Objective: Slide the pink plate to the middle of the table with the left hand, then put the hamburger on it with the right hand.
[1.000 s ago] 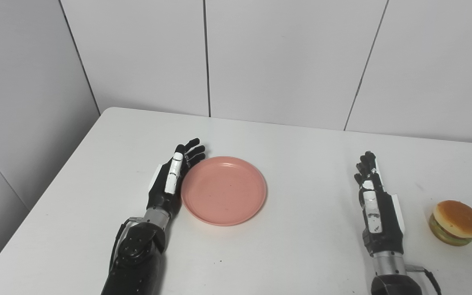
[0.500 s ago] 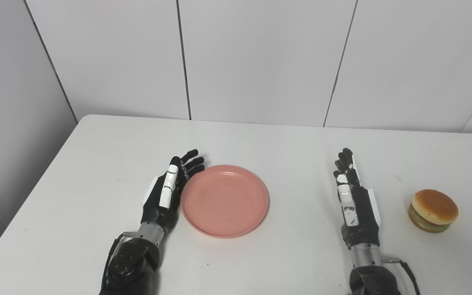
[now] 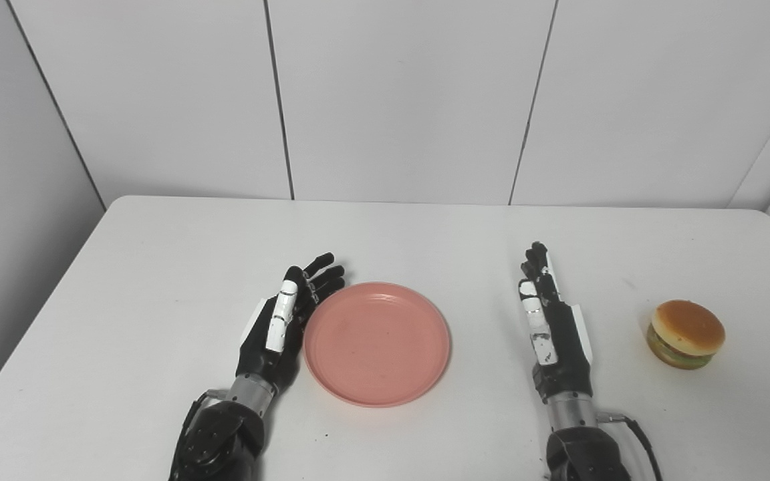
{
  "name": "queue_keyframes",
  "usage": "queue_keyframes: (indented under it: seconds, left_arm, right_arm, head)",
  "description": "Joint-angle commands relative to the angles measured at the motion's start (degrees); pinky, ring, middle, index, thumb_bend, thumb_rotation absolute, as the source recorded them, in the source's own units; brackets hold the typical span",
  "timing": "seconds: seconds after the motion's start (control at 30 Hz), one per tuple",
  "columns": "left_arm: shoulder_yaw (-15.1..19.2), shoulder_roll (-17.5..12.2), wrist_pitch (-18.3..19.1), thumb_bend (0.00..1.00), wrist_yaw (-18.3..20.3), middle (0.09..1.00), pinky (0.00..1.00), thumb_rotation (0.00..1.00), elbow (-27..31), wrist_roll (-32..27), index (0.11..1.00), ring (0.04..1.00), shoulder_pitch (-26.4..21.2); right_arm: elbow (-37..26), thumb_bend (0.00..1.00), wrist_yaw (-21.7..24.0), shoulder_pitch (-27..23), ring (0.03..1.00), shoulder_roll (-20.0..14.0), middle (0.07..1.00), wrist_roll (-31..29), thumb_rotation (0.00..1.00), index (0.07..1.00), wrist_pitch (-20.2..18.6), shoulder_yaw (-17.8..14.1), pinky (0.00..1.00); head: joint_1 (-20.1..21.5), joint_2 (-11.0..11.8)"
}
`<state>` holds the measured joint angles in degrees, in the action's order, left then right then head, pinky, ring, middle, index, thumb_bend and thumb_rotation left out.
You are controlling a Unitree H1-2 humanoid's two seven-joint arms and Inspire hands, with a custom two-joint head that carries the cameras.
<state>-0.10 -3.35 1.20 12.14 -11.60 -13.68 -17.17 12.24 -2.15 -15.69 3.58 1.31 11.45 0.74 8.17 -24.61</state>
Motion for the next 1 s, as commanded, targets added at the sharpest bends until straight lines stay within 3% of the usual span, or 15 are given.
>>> queue_keyframes:
  seconds: [0.0,0.47,0.7,0.97]
  left_arm:
    - [-1.2,0.7,2.4,0.59,-0.2,0.847,0.87,1.0,-0.9,1.2,0.832,0.859,2.1]
    - [-2.9,2.3,-0.3,0.59,0.0,0.828,0.84,1.0,-3.0,3.0,0.808,0.827,1.6]
    - [-3.4,2.7,0.5,0.56,0.2,0.845,0.88,1.0,-1.8,3.9,0.827,0.845,2.3]
    - [-2.6,3.1,0.2,0.56,-0.2,0.866,0.92,1.0,-2.1,3.3,0.856,0.875,2.6]
  right_arm:
    - [2.6,0.58,-0.1,4.6,1.0,1.2,1.0,-0.2,0.9,1.0,-1.8,0.6,1.0]
    - [1.8,0.6,-0.8,4.5,1.0,1.8,1.0,0.6,0.91,1.0,-3.0,1.1,1.0]
    - [2.2,0.57,-0.9,4.2,1.0,2.6,1.0,0.4,0.91,1.0,-2.5,1.3,1.0]
    - [1.6,0.63,-1.2,4.1,1.0,2.8,1.0,0.6,0.89,1.0,-4.2,1.4,1.0]
  head:
    - [0.1,-0.2]
    - [3.0,-1.3]
    - [4.4,-1.6]
    - [4.8,-2.2]
